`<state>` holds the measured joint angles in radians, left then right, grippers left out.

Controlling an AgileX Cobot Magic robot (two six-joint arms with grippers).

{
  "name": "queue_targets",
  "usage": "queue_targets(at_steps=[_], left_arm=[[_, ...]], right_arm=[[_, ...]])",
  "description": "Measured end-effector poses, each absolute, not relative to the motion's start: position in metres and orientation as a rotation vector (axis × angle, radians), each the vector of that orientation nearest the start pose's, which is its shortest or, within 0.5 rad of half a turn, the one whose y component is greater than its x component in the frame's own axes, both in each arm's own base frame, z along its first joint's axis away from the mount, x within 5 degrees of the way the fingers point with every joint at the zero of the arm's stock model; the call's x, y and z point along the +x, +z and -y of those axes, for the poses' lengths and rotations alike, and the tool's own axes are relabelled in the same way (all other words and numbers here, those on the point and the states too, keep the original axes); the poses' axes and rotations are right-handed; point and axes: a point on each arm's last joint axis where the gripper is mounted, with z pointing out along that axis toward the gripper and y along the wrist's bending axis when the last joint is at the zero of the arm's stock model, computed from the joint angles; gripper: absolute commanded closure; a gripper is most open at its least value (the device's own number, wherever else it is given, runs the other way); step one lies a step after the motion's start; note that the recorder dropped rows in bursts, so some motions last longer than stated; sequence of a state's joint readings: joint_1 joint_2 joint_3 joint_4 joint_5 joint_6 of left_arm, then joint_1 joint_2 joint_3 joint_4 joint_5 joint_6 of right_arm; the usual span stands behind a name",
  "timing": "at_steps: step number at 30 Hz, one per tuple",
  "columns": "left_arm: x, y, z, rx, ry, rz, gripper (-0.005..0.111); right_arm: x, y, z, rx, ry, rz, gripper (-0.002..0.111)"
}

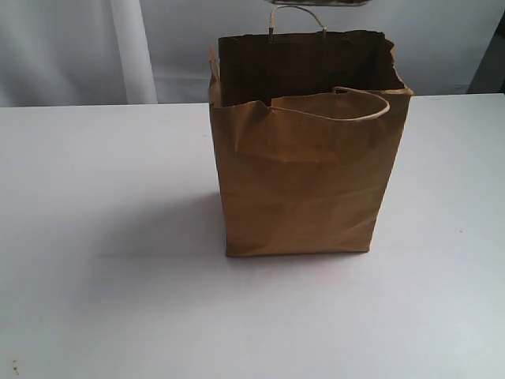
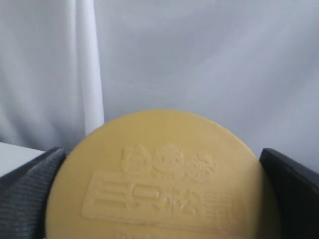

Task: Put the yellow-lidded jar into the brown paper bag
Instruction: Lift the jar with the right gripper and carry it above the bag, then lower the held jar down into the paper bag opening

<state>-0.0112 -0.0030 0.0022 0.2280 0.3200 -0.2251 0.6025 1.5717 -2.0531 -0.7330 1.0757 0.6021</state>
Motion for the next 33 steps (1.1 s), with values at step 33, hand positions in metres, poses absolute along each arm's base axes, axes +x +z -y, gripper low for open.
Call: queue_targets(at_steps=[33], left_arm=[[0.054, 0.184, -0.006, -0.048, 0.050, -1.794, 0.106]], right_arm=[[0.375, 0.438, -0.154, 0.026, -0.199, -2.097, 0.108]])
